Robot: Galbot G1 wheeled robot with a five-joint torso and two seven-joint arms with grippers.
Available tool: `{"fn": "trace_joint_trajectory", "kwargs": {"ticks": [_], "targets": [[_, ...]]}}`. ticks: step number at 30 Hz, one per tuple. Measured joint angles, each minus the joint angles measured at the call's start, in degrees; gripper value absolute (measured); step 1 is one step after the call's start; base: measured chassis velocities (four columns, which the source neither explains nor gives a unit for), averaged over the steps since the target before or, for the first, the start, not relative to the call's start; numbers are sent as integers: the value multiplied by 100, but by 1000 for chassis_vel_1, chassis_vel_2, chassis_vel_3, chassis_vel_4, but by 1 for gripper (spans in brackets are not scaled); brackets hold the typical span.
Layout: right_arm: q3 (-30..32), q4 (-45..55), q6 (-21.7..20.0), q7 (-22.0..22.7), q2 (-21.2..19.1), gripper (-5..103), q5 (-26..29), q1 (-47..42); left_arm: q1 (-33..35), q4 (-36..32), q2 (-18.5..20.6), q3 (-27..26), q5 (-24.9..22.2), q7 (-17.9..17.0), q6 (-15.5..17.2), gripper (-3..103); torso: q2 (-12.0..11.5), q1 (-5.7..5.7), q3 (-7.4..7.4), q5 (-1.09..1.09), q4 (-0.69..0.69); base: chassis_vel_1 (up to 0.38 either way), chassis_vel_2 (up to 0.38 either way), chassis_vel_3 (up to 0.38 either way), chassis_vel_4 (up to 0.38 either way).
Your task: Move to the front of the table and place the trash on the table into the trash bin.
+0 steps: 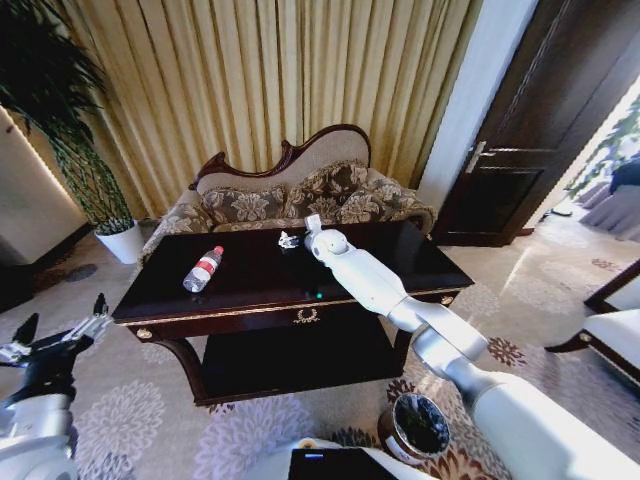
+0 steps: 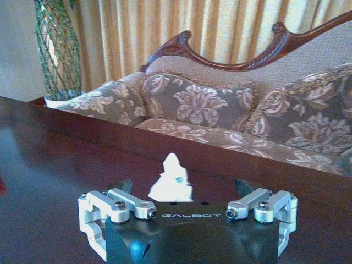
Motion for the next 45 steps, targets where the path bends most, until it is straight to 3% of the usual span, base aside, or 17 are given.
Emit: {"fn": "trace_joint_trajectory", "kwargs": {"ticks": [19, 31, 45], "targets": [[31, -731, 173, 0, 430, 100, -42, 252, 78, 0, -23, -25, 32, -3, -1, 100, 0, 0, 0, 0, -1, 0, 0, 0, 0], [102, -1074, 245, -1, 902, 100, -251, 319, 61, 0, -37, -34, 32, -3, -9, 100, 0, 0, 0, 0, 0, 0, 0, 0, 0], [101, -1158, 296, 0, 807, 100, -370, 339, 24, 0, -73, -3, 41, 0, -18, 100, 0, 0, 0, 0, -2, 0, 0, 0, 0]]}}
